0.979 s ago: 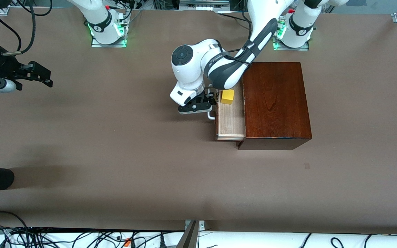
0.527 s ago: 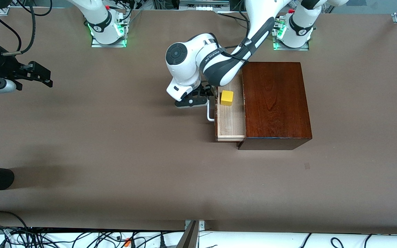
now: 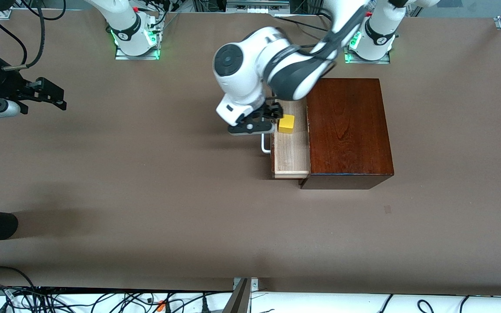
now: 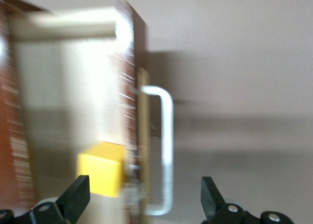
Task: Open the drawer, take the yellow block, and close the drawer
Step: 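Withdraw the left gripper while the right gripper reaches toward the drawer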
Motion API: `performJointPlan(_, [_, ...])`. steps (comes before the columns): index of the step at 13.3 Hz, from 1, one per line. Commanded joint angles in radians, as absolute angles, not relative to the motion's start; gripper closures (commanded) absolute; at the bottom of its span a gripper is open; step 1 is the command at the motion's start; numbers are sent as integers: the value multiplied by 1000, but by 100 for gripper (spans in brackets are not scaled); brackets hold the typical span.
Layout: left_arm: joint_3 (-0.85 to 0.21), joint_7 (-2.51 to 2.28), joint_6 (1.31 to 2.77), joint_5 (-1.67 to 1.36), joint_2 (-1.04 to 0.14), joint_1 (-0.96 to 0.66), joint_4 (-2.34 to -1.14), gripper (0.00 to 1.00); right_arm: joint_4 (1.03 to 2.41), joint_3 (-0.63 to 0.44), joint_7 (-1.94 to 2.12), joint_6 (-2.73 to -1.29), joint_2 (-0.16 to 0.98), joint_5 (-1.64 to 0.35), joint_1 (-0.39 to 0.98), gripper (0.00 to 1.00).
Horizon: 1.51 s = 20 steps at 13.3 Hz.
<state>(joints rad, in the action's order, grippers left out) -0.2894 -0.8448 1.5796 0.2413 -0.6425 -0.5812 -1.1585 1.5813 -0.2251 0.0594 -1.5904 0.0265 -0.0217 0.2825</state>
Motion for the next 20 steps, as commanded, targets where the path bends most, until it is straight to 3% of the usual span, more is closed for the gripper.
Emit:
performJointPlan(1, [-304, -633, 1488, 178, -526, -438, -1175, 0, 1566, -222, 55, -1585, 29, -20, 279, 0])
performJointPlan(7, [-304, -217, 1339, 104, -385, -171, -1177, 0, 1563, -216, 66, -1588, 86, -20, 288, 0])
performJointPlan(9, [-278, -76, 1338, 66, -281, -109, -1254, 0, 1563, -206, 63, -1585, 110, -15, 302, 0])
performJointPlan(12, [-143, 20, 1454, 43, -128, -89, -1441, 0, 1554, -203, 68, -1559, 170, -18, 363, 0])
performJointPlan(17, [-45, -15, 1834, -2, 110, -77, -1839, 0, 1488, -193, 49, -1574, 181, -150, 596, 0])
performJointPlan(20, [-61, -15, 1751, 8, 112, -40, -1803, 0, 1474, -180, 156, -1700, 213, -190, 753, 0])
